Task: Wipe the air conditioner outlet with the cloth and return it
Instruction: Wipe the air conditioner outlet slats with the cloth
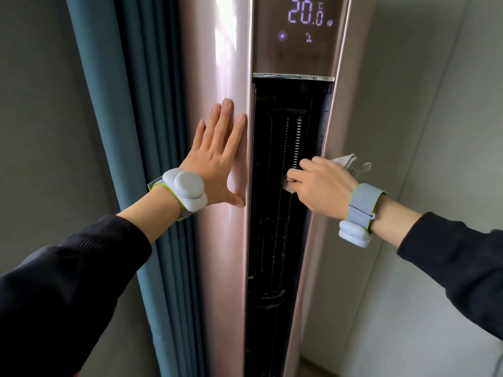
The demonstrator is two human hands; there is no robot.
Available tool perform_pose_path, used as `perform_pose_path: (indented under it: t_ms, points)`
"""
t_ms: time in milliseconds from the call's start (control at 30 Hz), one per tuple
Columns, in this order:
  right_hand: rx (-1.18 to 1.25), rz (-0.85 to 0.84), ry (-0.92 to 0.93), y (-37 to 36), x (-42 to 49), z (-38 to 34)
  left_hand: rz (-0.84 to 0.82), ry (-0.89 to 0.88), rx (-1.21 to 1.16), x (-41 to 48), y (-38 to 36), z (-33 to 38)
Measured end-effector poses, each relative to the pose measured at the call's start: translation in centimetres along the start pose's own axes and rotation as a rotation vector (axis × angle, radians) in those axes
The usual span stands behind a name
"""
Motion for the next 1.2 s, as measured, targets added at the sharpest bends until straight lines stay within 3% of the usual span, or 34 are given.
perform_pose_path:
  t_ms: [967,1200]
  points:
    - [0.136,-0.049,0.144,-2.7,0.1,-4.7,0.010,-0.004,-0.010,-0.1,0.1,-0.1]
    - [0.020,0.168,0.024,-1.0,-0.1,-1.4,0.008,-0.005,-0.005,0.0,0.0,0.0]
Point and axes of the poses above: each hand's wrist, its own x-axis towards the middle knuckle, its own y-axis out of the back of the hand, z = x × y, the point moved 3 cm from there along x, towards the middle knuckle, and after that the axes turned 14 degrees about y, right-handed, at the moved point
